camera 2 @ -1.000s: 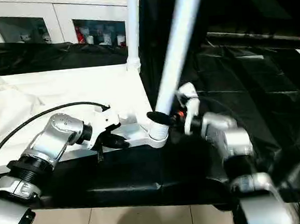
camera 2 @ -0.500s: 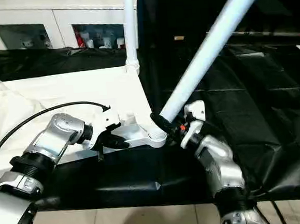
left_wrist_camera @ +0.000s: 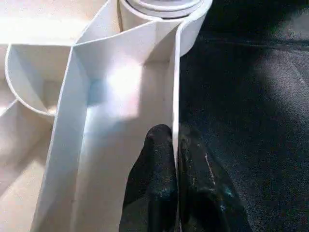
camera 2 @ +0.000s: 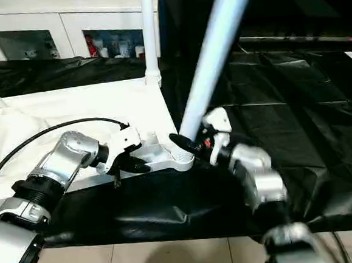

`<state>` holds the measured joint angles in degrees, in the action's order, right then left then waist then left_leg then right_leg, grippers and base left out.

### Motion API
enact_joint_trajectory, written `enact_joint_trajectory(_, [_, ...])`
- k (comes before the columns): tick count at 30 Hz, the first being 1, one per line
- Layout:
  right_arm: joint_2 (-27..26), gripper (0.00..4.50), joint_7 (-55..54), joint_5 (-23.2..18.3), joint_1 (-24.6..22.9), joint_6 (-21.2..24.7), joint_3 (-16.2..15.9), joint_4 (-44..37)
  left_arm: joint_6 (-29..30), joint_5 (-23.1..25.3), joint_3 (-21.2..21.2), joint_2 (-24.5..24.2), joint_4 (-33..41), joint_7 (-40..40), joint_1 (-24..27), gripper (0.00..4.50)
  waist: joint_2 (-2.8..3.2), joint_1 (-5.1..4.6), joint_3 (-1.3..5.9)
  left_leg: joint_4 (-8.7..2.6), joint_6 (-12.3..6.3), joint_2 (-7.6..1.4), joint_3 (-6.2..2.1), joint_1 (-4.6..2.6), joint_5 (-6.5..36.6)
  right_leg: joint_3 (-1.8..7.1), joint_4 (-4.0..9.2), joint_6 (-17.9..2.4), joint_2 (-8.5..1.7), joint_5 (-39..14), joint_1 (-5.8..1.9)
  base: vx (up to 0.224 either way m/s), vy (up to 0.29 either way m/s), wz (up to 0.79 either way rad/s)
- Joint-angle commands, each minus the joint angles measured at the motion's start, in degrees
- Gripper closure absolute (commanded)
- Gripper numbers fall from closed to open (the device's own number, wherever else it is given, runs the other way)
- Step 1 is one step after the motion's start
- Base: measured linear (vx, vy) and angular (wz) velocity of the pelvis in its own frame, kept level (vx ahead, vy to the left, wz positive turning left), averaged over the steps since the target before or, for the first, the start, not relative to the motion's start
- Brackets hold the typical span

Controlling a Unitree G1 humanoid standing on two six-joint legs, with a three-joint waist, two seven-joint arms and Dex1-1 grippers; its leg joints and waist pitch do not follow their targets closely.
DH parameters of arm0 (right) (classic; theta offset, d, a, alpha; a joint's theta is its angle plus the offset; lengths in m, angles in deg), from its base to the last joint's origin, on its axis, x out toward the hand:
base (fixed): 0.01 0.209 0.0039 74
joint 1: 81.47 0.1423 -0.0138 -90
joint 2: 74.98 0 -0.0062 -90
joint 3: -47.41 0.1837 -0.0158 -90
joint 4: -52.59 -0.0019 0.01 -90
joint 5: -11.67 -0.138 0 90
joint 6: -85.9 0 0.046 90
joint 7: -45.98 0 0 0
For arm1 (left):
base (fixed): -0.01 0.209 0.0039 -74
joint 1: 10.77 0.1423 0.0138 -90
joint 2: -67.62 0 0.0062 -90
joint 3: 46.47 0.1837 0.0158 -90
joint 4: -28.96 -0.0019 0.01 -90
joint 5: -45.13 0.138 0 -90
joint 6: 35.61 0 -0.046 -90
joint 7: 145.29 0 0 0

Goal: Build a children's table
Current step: Insert table leg to table base, then rotate leg to tighten

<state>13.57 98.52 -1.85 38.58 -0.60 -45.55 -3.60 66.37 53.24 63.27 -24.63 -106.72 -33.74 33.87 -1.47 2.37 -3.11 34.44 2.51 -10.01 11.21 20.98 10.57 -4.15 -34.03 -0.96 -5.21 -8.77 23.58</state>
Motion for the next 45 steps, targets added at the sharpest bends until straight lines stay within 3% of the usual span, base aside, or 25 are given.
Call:
enact_joint_trajectory(1, [0.7, 2.62, 2.3, 2.2, -1.2, 2.3, -2.9, 3.1, -0.4, 0.3, -0.4, -0.1, -0.9, 1.6, -1.8, 4.50, -0.47, 0.26, 3.26, -4.59, -2.15, -3.04, -1.80, -0.71, 18.0, 2.42, 5.70, -8.7, -4.04, -30.3, -2.13, 0.000, 0.000, 0.00])
enact_joint_trajectory(3, [1.0, 2.62, 3.3, 2.3, -1.8, 2.2, -3.2, 3.0, -0.5, 0.2, -0.6, 0.1, -1.1, 1.9, -1.7, 4.50, -0.32, 0.22, 3.30, -4.77, -1.61, -3.25, -1.93, -0.80, 18.9, 2.40, 5.66, -8.7, -3.98, -29.7, -2.04, 0.000, 0.000, 0.00])
enact_joint_trajectory(5, [1.1, 2.62, 4.4, 2.3, -2.3, 2.1, -3.5, 3.1, -0.7, 0.1, -0.7, 0.2, -1.5, 2.1, -1.7, 4.50, -0.83, 0.11, 3.35, -4.86, -1.29, -3.28, -1.89, -0.88, 20.0, 2.39, 5.63, -8.8, -3.87, -28.8, -1.99, 0.000, 0.000, 0.00])
enact_joint_trajectory(11, [1.2, 2.62, 6.5, 1.8, -3.3, 1.2, -3.7, 4.0, -3.5, -0.9, -1.3, 0.5, -2.0, 1.1, -1.4, 4.50, -1.02, 0.29, 3.35, -4.85, -1.28, -3.26, -1.90, -0.89, 20.4, 2.48, 5.72, -8.9, -4.08, -28.9, -1.98, 0.000, 0.000, 0.00])
enact_joint_trajectory(14, [1.6, 2.62, 9.1, 1.9, -3.9, 0.0, -4.3, 4.8, -7.0, -2.1, -0.5, 0.2, -0.7, -3.9, -0.3, 4.50, -1.10, 0.56, 3.39, -4.94, -1.51, -3.35, -1.99, -0.80, 19.9, 2.54, 5.71, -8.6, -4.21, -28.9, -2.11, 0.000, 0.000, 0.00])
enact_joint_trajectory(18, [2.1, 2.62, 10.7, 2.1, -4.1, -0.9, -4.6, 5.6, -9.3, -2.7, 0.3, -0.1, 0.1, -7.2, 0.4, 4.50, -0.85, 0.68, 3.56, -5.10, -1.40, -3.57, -1.85, -0.77, 19.3, 2.67, 5.07, -10.6, -4.03, -23.8, -2.21, 0.000, 0.000, 0.00])
enact_joint_trajectory(19, [2.7, 2.62, 12.1, 2.6, -4.4, -1.8, -5.1, 6.1, -10.1, -2.8, 0.7, -0.4, 0.2, -8.5, 0.7, 4.50, -0.52, 0.83, 3.54, -5.14, -1.22, -3.59, -1.85, -0.87, 19.5, 2.69, 4.99, -11.2, -4.04, -22.8, -2.22, 0.000, 0.000, 0.00])
enact_joint_trajectory(21, [3.0, 2.62, 12.6, 2.8, -4.6, -2.2, -5.3, 6.4, -10.4, -2.8, 1.0, -0.6, 0.1, -9.1, 0.7, 4.50, -0.60, 0.85, 3.53, -5.16, -1.10, -3.57, -1.73, -0.93, 20.0, 2.70, 4.95, -11.6, -3.97, -22.2, -2.24, 0.000, 0.000, 0.00])
enact_joint_trajectory(27, [2.9, 2.62, 10.1, 4.0, -3.8, -3.6, -4.0, 9.8, -12.0, -1.3, 0.9, -0.9, -2.8, -7.8, -0.5, 4.50, -0.46, 0.80, 3.27, -5.29, -0.02, -3.57, -1.96, -1.20, 22.7, 2.65, 5.38, -10.7, -4.13, -26.6, -2.11, 0.000, 0.000, 0.00])
enact_joint_trajectory(29, [1.8, 2.62, 4.8, 4.1, -2.7, -3.6, -2.0, 12.8, -10.5, -0.5, 0.2, -0.2, -4.8, -3.5, -1.2, 4.50, -0.35, 0.58, 2.96, -5.35, 0.33, -3.52, -2.03, -1.38, 24.4, 2.58, 5.66, -10.2, -4.09, -29.2, -1.75, 0.000, 0.000, 0.00])
enact_joint_trajectory(31, [0.9, 2.62, -1.0, 4.2, -1.7, -3.9, -0.1, 15.7, -8.7, -0.4, -1.2, 1.0, -7.1, 1.3, -1.9, 4.50, -0.37, 0.15, 2.42, -5.08, 1.44, -3.22, -2.37, -2.36, 29.0, 1.93, 6.64, -7.8, -4.10, -37.7, -1.00, 0.000, 0.000, 0.00])
enact_joint_trajectory(32, [0.4, 2.62, -5.0, 4.3, -1.2, -4.3, 1.0, 17.4, -7.5, -0.9, -2.2, 1.8, -8.3, 3.7, -2.2, 4.50, -0.56, -0.05, 2.38, -4.60, 1.57, -2.86, -2.67, -2.94, 30.6, 1.23, 7.78, -5.0, -4.23, -43.5, -0.83, -0.063, 0.010, -0.01])
enact_joint_trajectory(33, [-0.1, 2.62, -8.6, 4.5, -0.8, -4.6, 1.7, 18.9, -6.1, -1.0, -2.9, 2.5, -9.1, 6.3, -2.5, 4.50, 0.02, -0.54, 2.35, -4.42, 1.75, -2.90, -3.04, -3.67, 32.2, 0.12, 8.66, -3.7, -4.34, -45.4, -0.72, -0.067, 0.029, -0.04])
enact_joint_trajectory(34, [-0.5, 2.62, -10.6, 4.5, -0.5, -4.8, 2.2, 19.9, -5.3, -1.1, -3.3, 3.0, -9.5, 7.7, -2.6, 4.50, 0.64, -1.25, 2.22, -4.84, 2.00, -3.27, -3.62, -3.54, 35.0, -1.47, 9.18, -2.6, -4.05, -44.2, -1.33, -0.067, 0.029, -0.04])
enact_joint_trajectory(35, [-0.9, 2.62, -12.5, 4.4, -0.1, -5.0, 2.6, 20.8, -4.5, -1.2, -3.6, 3.5, -10.0, 9.0, -2.8, 4.50, 1.12, -1.80, 2.01, -5.28, 2.53, -3.66, -4.05, -3.71, 37.9, -2.42, 9.42, -2.4, -3.81, -42.3, -1.64, -0.047, 0.051, -0.09])
enact_joint_trajectory(36, [-1.9, 2.62, -16.7, 4.2, 0.7, -5.5, 3.6, 22.6, -2.8, -1.6, -4.7, 4.9, -11.2, 12.8, -3.5, 4.50, 2.06, -2.62, 1.85, -7.22, 3.74, -4.68, -5.21, -2.53, 44.3, -3.76, 7.93, -2.6, -3.11, -35.4, -3.73, -0.061, 0.063, -0.10])
enact_joint_trajectory(37, [-2.4, 2.62, -18.9, 4.0, 1.2, -5.7, 4.1, 23.5, -2.0, -1.8, -5.4, 5.7, -11.9, 14.9, -3.8, 4.50, 2.32, -2.50, 1.89, -8.96, 4.40, -5.69, -5.68, -0.93, 47.0, -2.91, 4.58, -3.9, -2.88, -28.6, -5.53, -0.061, 0.063, -0.10])
enact_joint_trajectory(38, [-3.1, 2.62, -21.8, 3.9, 1.8, -5.8, 4.7, 24.6, -0.7, -2.2, -6.3, 6.8, -12.8, 17.8, -4.3, 4.50, 3.34, -0.87, 1.53, -13.43, 5.89, -6.67, -3.94, 1.60, 54.6, -3.24, -3.33, -6.4, -0.85, -14.0, -7.30, -0.095, 0.032, 0.05])
enact_joint_trajectory(39, [-3.7, 2.62, -24.4, 3.8, 2.4, -5.9, 5.1, 25.4, 0.4, -2.6, -7.1, 7.9, -13.5, 20.4, -4.8, 4.50, 1.56, 0.76, 1.37, -14.25, 3.73, -6.32, -1.92, 0.69, 51.7, -0.80, -5.35, -4.9, -0.58, -13.1, -5.94, -0.005, -0.062, 0.20])
enact_joint_trajectory(40, [-4.5, 2.62, -28.3, 4.4, 3.3, -6.1, 5.2, 26.7, 1.6, -3.0, -7.9, 9.2, -14.5, 23.5, -5.4, 4.50, -2.80, -0.27, 2.50, -5.63, 3.98, -2.14, -1.23, -4.80, 38.2, 2.35, 3.89, -2.7, -3.61, -37.9, -0.07, -0.005, -0.062, 0.20])
enact_joint_trajectory(41, [-5.5, 2.62, -32.7, 4.8, 4.3, -6.1, 5.3, 28.1, 2.9, -3.2, -8.6, 10.7, -15.5, 27.1, -6.1, 4.50, -1.50, 0.33, 1.74, 0.62, 3.24, -1.16, -2.54, -6.65, 29.6, 2.38, 8.34, -4.3, -8.75, -52.3, 2.08, 0.049, -0.088, -0.08])
enact_joint_trajectory(42, [-6.6, 2.62, -37.5, 5.2, 5.7, -6.4, 5.7, 29.6, 3.7, -3.9, -9.8, 12.9, -16.6, 31.1, -6.9, 4.50, -2.37, 1.27, 2.57, 0.63, 0.03, -1.38, -3.50, -0.46, 10.8, 4.27, 7.71, -2.4, -10.42, -55.8, -3.76, 0.065, 0.002, -0.45])
enact_joint_trajectory(43, [-6.9, 2.62, -38.6, 5.3, 6.0, -6.4, 5.7, 30.0, 3.9, -4.1, -10.1, 13.4, -16.8, 32.0, -7.1, 4.50, -0.60, 2.53, 3.45, -4.10, 0.94, -2.43, -3.92, 2.04, 2.4, 2.07, 4.72, -4.4, -6.82, -36.5, -5.70, 0.065, 0.002, -0.45])
enact_joint_trajectory(44, [-8.2, 2.62, -42.9, 5.1, 7.5, -6.5, 6.3, 31.8, 4.3, -4.5, -11.0, 15.6, -17.7, 36.0, -8.0, 4.50, -0.76, 1.49, 2.97, -5.28, 1.28, -3.35, -3.67, 0.65, 8.3, 1.40, 3.63, -7.1, -4.04, -25.0, -3.61, 0.059, 0.032, -0.27])
enact_joint_trajectory(45, [-10.0, 2.62, -47.9, 5.0, 9.5, -6.7, 7.0, 34.1, 4.4, -4.4, -11.4, 18.8, -18.4, 40.7, -8.9, 4.50, -0.78, 1.44, 2.91, -5.35, 1.43, -3.32, -3.44, -0.13, 13.5, 1.39, 3.61, -8.2, -3.84, -24.7, -3.13, 0.000, 0.000, 0.00])
